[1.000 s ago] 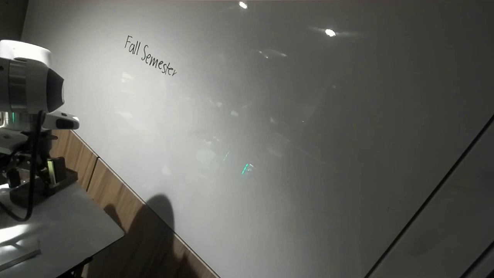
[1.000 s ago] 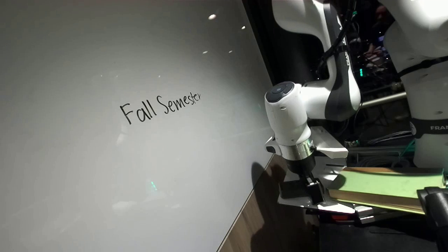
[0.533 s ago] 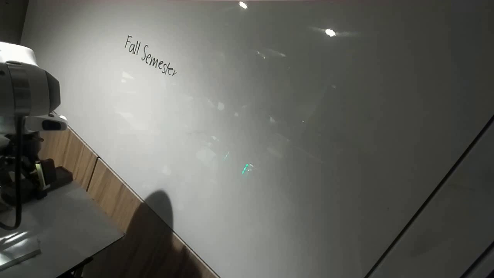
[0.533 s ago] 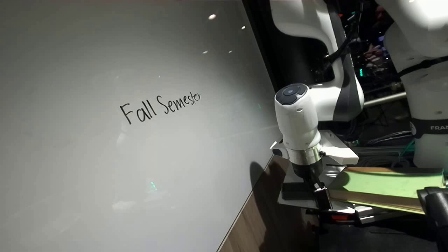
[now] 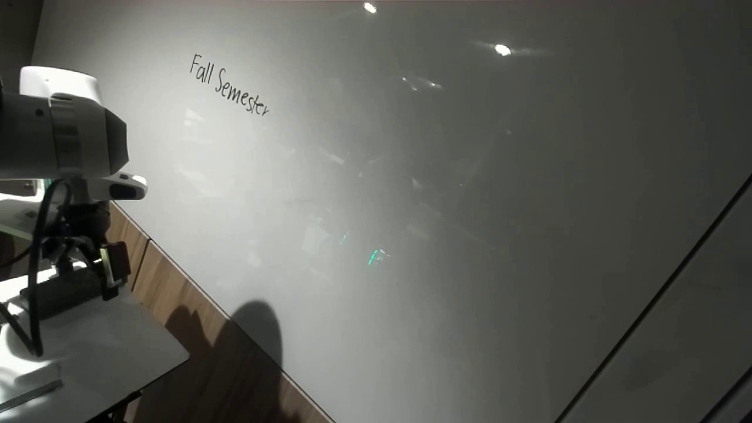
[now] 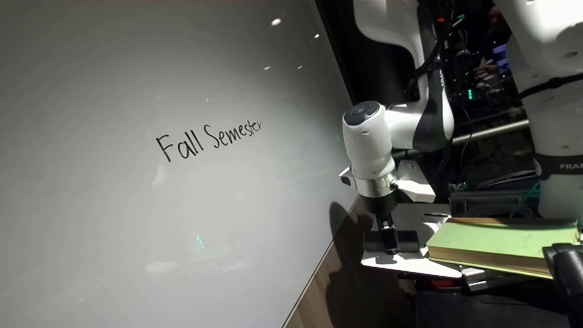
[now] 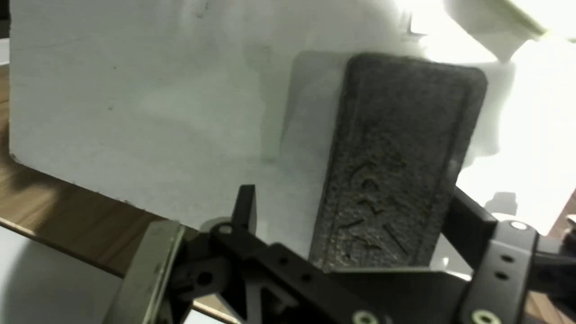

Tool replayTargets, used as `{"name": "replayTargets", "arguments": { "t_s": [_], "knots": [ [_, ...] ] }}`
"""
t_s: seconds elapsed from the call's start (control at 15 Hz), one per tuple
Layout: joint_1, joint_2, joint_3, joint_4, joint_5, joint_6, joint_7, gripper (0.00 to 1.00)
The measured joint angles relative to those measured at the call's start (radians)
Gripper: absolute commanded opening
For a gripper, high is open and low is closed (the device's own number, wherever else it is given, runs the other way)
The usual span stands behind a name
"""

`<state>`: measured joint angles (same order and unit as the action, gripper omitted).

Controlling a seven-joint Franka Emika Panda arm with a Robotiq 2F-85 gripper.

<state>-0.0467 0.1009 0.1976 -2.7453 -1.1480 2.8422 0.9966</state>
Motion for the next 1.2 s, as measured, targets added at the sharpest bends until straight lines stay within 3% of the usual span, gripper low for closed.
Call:
{"name": "replayTargets", "arguments": {
  "t_s": [0.47,0.93,1.2],
  "knots": [
    [-0.081,0.002,0.016,0.003,0.127,0.005,-0.119,1.00],
    [-0.087,-0.020,0.116,0.004,0.368,0.004,-0.246,1.00],
    [-0.094,-0.068,0.129,0.004,0.449,-0.003,-0.314,1.00]
  ]
}}
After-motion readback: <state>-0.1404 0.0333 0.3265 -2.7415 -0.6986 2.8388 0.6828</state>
